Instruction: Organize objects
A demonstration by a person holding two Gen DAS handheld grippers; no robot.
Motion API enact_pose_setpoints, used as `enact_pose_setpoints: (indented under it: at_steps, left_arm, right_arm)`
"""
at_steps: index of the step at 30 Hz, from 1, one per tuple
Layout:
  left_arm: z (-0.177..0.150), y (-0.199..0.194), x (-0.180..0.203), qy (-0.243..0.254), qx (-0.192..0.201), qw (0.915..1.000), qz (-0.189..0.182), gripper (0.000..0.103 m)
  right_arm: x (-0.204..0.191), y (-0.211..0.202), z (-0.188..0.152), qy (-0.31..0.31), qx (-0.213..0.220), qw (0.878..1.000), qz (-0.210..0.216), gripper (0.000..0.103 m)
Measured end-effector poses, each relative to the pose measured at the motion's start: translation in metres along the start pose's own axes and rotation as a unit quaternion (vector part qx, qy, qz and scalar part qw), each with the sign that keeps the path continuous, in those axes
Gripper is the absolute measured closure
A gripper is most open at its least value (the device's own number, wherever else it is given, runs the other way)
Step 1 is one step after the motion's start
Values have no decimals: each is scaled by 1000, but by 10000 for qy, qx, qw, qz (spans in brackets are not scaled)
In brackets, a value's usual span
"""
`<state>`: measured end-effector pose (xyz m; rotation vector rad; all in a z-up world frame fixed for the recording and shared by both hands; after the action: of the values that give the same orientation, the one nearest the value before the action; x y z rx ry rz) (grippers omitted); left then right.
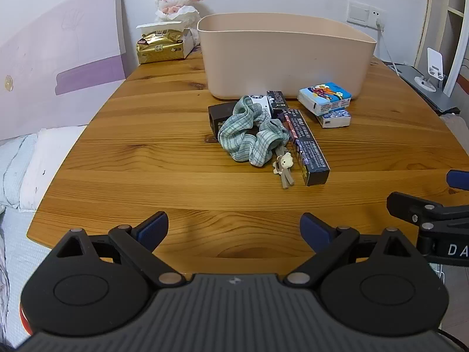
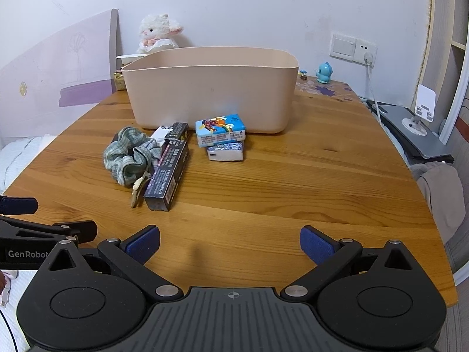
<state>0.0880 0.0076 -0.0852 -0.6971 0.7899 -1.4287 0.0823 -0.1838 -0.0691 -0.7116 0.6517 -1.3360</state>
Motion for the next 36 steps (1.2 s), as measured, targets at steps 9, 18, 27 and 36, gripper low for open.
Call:
enact_pose_setpoints:
  at_steps: [9,18,27,36]
  left_arm:
    - [2,5,-6,-49,-72,10000,-34,6]
    - [6,9,-9,-64,-106,9999,-84,6]
    - [11,15,-11,-100,-138,9998,-118,6]
    - [18,24,-17,-153,-145,9996,-185,6]
  right_arm:
    - [-1,3,6,-7,7,10000,1,0]
    - [-5,9,10,-34,-31,10000,24,0]
    - [-8,17,12,-48,-118,9999,80,0]
    - [-13,30,16,-49,-239,9996,166,0]
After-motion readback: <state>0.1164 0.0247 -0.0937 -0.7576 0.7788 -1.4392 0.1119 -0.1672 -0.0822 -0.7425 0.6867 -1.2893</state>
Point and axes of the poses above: each gripper's, at about its wrist camera, not at the fingertips, and y roughly the way its jaws point, x to its right, z to its top, the point moved 10 cm from there along y, roughly the way its jaws point, and after that the axes turned 8 degrees about -x, right-handed, at the moved point
